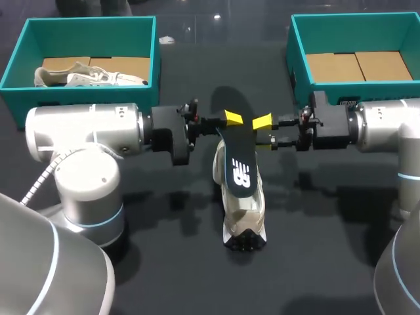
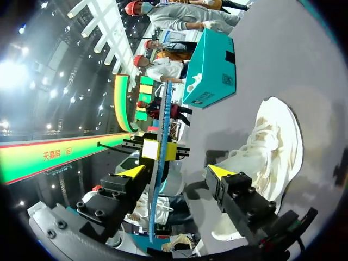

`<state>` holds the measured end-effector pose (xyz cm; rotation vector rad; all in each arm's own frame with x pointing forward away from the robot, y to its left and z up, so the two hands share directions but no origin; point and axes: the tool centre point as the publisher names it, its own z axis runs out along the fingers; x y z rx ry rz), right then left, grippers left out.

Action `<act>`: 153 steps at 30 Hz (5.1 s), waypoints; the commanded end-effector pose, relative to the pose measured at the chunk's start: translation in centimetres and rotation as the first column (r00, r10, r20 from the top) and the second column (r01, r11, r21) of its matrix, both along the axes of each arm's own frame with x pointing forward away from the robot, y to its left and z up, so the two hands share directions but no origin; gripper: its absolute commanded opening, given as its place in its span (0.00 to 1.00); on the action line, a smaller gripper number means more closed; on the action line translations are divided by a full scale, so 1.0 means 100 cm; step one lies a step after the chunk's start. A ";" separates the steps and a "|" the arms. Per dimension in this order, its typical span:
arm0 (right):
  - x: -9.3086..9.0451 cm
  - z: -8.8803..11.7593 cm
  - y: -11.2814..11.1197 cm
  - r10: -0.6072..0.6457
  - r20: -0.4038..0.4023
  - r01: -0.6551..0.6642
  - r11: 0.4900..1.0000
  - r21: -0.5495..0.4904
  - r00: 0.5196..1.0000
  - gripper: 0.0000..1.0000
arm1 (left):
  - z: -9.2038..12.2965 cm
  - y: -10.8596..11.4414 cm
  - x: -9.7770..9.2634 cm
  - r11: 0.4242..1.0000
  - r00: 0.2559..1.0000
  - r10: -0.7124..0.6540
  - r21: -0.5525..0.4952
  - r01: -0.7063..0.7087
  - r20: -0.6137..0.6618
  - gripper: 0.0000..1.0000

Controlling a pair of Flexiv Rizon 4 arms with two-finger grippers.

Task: Take the shoe out of the shoebox, open the shoe tongue, remove and reinsert the insole, then place the shoe into the shoebox

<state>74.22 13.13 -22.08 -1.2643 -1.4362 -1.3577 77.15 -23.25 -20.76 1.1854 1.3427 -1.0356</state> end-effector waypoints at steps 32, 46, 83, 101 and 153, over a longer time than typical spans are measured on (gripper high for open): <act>-0.076 0.008 -0.036 0.290 0.673 0.069 0.889 -0.453 0.681 1.00 | -0.028 0.012 -0.093 0.954 0.817 -0.284 -0.066 0.291 -0.502 0.00; -0.090 -0.012 -0.051 0.323 0.676 0.071 0.871 -0.486 0.662 1.00 | -0.005 0.030 -0.116 0.936 0.787 -0.339 -0.097 0.339 -0.515 0.00; -0.122 -0.022 -0.091 0.666 0.598 0.033 0.655 -0.755 0.447 1.00 | -0.021 -0.007 -0.201 0.952 0.636 -0.305 -0.255 0.172 -0.708 0.00; -0.112 -0.059 -0.076 0.744 0.529 -0.035 0.592 -0.805 0.407 1.00 | -0.016 -0.024 -0.195 0.934 0.511 -0.357 -0.311 0.177 -0.782 0.00; -0.089 -0.130 -0.033 0.817 0.431 -0.126 0.509 -0.852 0.383 1.00 | -0.036 0.000 -0.168 0.948 0.511 -0.287 -0.317 0.030 -0.810 0.00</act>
